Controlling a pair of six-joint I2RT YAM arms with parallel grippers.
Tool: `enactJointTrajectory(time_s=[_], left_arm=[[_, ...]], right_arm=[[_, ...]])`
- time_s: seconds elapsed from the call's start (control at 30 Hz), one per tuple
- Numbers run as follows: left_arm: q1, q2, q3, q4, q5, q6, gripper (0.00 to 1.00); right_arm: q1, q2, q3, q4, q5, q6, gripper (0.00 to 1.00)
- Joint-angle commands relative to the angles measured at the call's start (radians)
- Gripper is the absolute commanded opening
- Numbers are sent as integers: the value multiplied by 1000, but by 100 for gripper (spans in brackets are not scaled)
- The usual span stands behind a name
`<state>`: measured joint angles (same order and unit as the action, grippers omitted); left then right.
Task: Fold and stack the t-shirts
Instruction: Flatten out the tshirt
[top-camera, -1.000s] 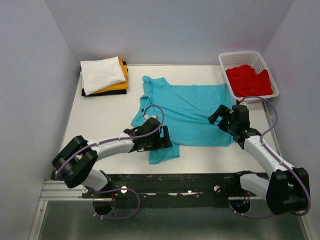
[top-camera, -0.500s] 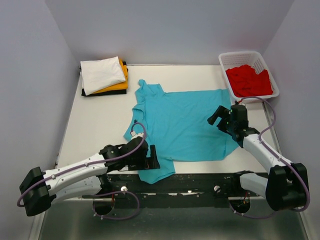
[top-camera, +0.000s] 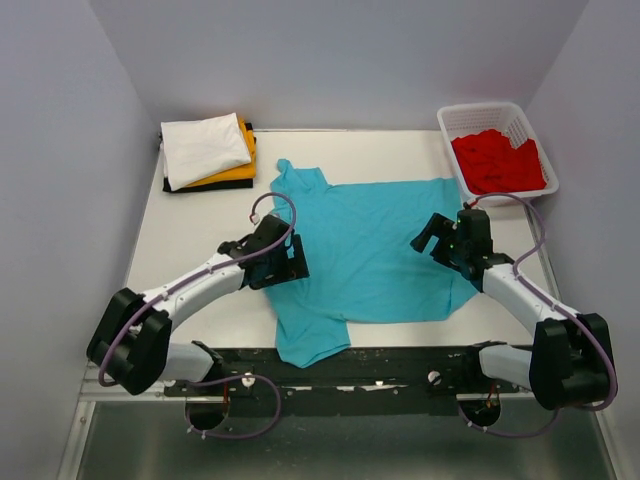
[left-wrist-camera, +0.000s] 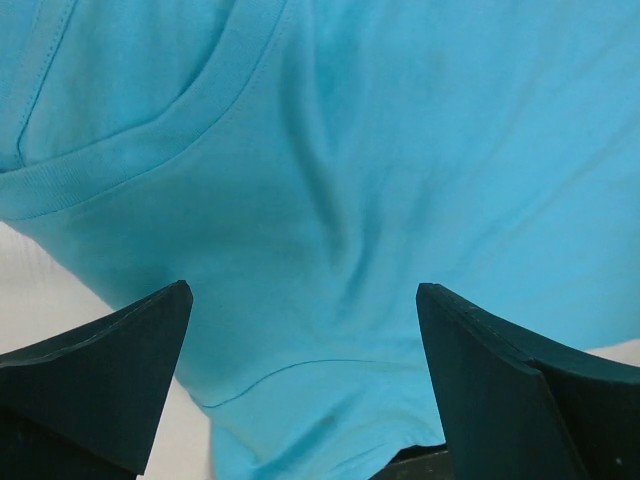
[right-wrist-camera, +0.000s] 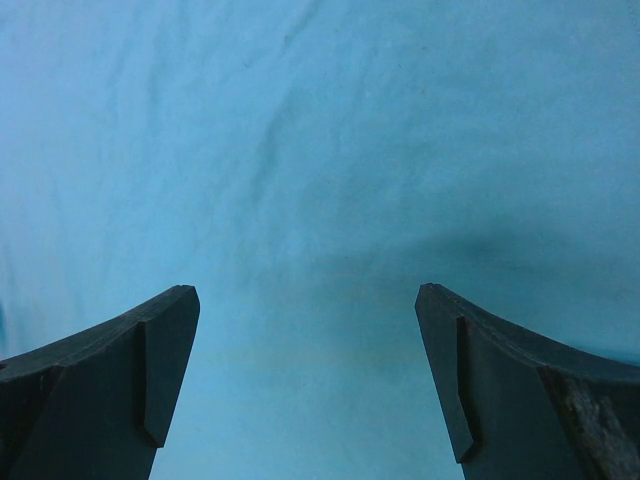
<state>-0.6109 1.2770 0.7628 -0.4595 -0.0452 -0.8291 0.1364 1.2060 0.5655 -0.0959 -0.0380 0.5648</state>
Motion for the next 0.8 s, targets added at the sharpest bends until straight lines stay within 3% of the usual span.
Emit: enactJointTrajectory(time_s=[0.0,0.1,0.2,0.53,0.77], left_arm=[[41,51,-31,-29,8,41,99],[71,65,-87,64,70,44,99],[96,135,-49,134,129,56,99],[124,545,379,3,94,123,99],[154,698,659,-116,83,207,99]], right_arm=[[5,3,19,4,22,-19,100],[4,12,15,16,14,-22,100],[4,39,18,37,-1,-24,100],[5,171,48,65,34,-36,100],[5,277,133,64,123,-25,100]])
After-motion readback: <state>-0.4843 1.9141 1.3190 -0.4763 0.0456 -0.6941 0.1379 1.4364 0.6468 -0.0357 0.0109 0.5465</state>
